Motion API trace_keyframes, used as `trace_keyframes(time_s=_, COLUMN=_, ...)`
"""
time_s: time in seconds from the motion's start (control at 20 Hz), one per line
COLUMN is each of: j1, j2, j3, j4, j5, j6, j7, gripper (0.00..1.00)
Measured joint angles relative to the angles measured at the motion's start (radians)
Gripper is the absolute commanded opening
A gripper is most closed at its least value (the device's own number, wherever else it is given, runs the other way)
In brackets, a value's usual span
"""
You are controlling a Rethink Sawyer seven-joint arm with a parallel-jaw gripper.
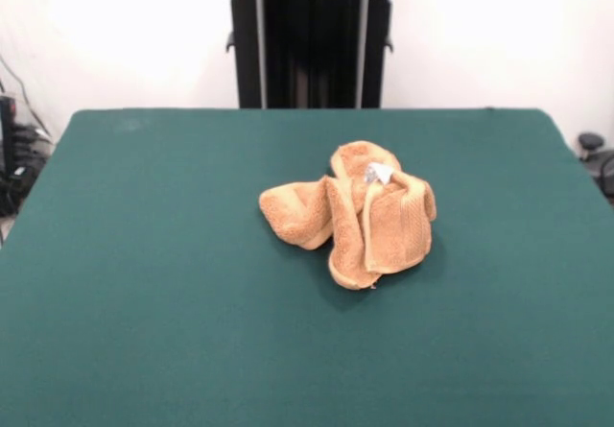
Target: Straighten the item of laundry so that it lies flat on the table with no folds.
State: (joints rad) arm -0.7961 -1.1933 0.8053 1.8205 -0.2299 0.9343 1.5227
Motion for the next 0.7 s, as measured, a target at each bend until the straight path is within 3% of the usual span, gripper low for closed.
trace_keyframes(time_s=0.25, j1=0.011, j2=0.047, j3=-0.016, j4=-0.001, j5=-0.057, j6=-0.018, j7=0.0, gripper=1.0)
trace_keyframes(time_s=0.7, j1=0.077, j2=0.217, j3=-0.078, j4=-0.009, j5=-0.189, j6=-0.039, j7=0.0, gripper=1.0)
